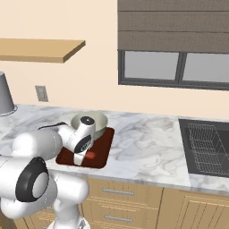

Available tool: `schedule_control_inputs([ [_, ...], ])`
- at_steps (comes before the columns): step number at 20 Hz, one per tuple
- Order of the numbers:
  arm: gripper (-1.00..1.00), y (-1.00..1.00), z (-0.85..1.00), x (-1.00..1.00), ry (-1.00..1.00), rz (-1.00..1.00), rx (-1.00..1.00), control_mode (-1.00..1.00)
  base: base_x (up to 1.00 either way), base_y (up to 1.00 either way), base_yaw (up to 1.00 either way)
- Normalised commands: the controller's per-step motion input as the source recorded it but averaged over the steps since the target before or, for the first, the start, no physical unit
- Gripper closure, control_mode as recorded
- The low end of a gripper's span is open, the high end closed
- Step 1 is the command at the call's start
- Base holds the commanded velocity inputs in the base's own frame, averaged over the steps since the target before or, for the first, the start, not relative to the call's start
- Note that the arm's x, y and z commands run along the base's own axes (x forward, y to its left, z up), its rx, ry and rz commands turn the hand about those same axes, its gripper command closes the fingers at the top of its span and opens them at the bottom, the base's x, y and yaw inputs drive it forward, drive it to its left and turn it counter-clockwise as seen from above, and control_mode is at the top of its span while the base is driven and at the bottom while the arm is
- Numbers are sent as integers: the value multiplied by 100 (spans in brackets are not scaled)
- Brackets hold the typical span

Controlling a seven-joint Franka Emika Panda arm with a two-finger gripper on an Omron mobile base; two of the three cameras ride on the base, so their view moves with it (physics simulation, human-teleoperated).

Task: Place the two vegetables and bowl onto the tray for setting up a vegetable dip station.

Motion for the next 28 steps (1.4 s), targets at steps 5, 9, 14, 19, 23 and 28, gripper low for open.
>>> schedule_control_inputs([
  [5,100,0,-11,0,0,0,1,-100,0,0,0],
  [9,100,0,-8,0,0,0,1,-100,0,0,0],
  [14,100,0,-8,0,0,-1,0,-100,0,0,0],
  [19,-100,0,-8,-2,0,-1,0,-100,0,0,0],
  [23,-100,0,-4,-7,0,-3,0,-100,0,0,0],
  [28,-100,0,0,-12,0,-2,1,-100,0,0,0],
])
